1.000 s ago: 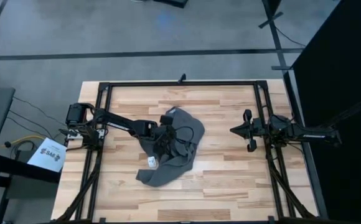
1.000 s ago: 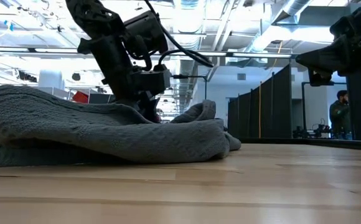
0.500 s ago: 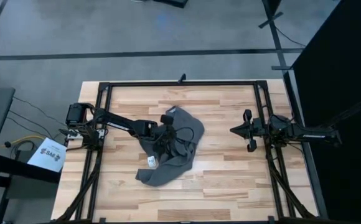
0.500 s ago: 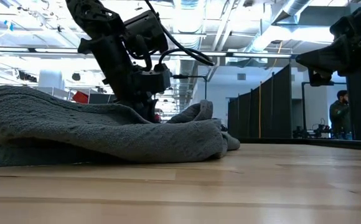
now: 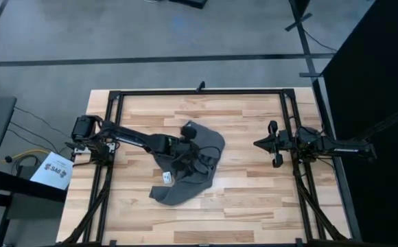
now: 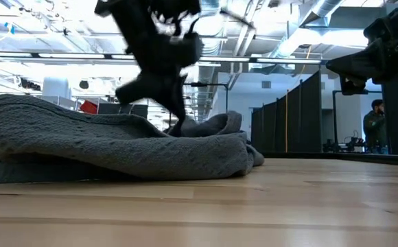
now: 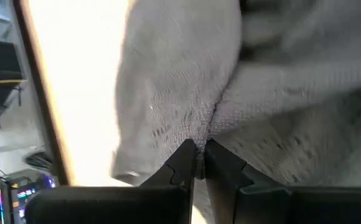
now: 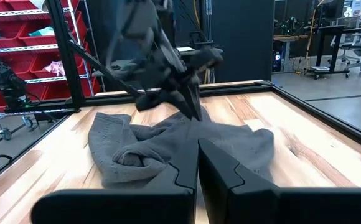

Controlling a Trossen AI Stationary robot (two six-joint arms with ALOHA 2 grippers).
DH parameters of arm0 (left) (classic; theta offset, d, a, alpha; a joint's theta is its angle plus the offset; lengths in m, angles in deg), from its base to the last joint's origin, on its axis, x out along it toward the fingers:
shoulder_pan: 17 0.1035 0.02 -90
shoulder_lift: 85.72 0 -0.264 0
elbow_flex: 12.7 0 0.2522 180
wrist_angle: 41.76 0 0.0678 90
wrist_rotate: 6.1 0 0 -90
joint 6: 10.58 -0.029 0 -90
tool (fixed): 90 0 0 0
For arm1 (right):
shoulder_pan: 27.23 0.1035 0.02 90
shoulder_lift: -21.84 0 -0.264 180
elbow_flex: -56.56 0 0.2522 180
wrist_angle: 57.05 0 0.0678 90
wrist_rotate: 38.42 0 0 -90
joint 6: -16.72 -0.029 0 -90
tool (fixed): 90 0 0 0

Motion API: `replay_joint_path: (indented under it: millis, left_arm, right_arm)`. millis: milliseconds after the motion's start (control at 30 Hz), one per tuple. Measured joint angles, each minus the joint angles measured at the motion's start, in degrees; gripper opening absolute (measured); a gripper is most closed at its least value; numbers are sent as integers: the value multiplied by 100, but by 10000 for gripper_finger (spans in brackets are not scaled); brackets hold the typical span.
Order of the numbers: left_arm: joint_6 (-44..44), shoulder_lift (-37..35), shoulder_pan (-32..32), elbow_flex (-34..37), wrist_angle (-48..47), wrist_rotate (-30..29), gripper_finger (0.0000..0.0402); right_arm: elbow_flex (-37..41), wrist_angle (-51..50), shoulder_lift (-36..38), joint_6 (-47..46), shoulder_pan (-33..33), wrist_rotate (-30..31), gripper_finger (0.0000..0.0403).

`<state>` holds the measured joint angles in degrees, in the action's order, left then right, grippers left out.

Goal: Roll towel
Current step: Roll the gray towel

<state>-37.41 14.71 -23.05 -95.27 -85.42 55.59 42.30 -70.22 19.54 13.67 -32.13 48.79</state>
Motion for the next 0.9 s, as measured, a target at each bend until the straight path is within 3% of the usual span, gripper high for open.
replay_joint_path:
  millis: [300, 533, 633, 767, 900]
  left_arm:
    - [-7, -5, -152, -1272, -1663, -3, 15]
    - [609, -5, -209, -2295, -2719, -651, 15]
    - [746, -5, -142, -2412, -2850, -928, 15]
    - [977, -5, 44, -2414, -2938, -1837, 15]
    - [1096, -5, 260, -2414, -2933, -1905, 15]
  right_arm:
    - [-2, -2, 0, 0, -2, 0, 0]
    - [-2, -1, 1, 0, -2, 0, 0]
    - [-2, -2, 1, 0, -1, 0, 0]
    - [-2, 0, 0, 0, -2, 0, 0]
    - [-2, -1, 2, -1, -1, 0, 0]
